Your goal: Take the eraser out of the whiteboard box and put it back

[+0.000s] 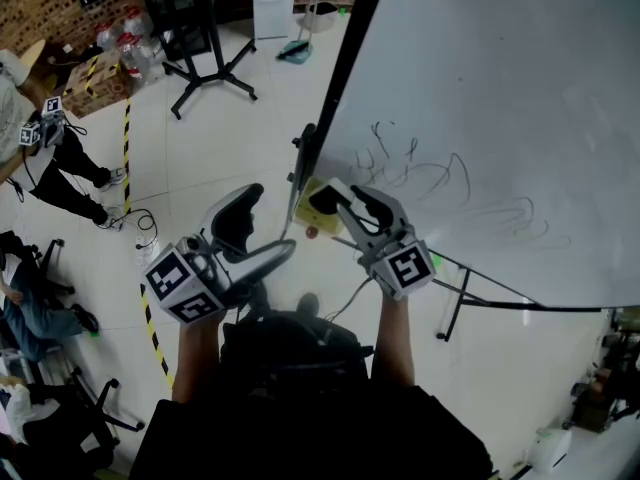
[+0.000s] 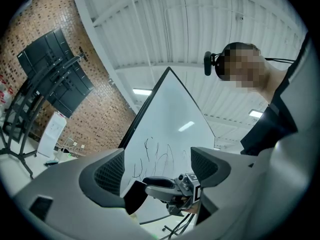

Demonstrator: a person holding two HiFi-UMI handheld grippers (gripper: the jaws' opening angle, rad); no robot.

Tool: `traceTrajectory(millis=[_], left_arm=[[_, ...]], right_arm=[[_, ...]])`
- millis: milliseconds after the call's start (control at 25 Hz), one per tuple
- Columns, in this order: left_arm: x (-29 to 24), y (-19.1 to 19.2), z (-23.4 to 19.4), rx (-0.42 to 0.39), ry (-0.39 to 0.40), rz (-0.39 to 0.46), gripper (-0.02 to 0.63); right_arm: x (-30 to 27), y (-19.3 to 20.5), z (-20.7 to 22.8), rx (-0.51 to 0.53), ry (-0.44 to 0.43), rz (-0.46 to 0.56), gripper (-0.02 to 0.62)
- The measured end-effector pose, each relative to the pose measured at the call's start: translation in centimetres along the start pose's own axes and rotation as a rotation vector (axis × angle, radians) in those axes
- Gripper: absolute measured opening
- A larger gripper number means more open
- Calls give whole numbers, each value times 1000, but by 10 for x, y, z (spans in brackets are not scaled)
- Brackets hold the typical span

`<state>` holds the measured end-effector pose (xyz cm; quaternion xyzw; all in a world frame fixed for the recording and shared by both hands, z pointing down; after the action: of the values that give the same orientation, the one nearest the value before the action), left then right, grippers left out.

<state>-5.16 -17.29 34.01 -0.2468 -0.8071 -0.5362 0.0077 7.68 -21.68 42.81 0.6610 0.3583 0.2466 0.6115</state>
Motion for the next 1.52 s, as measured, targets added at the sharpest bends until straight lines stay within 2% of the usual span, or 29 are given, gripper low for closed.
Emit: traceTrajectory(millis=[1000, 1520], left_arm=[[7, 5, -5, 10, -23, -8, 414], [8, 7, -6, 11, -31, -8, 414]], right_arm=[[-16, 65, -17, 26, -44, -158, 153], [-24, 93, -23, 43, -63, -203, 153]])
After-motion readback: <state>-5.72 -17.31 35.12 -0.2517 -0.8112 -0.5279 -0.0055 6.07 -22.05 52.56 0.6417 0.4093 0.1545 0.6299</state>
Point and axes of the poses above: the fingertips, and each gripper's own axes: x backward along the fingers, z to its right, y out of its underside, the point moved 1 cm from there along x, backward along the fingers, and after that the axes turned 5 degrees about y, right-handed, at the moved point
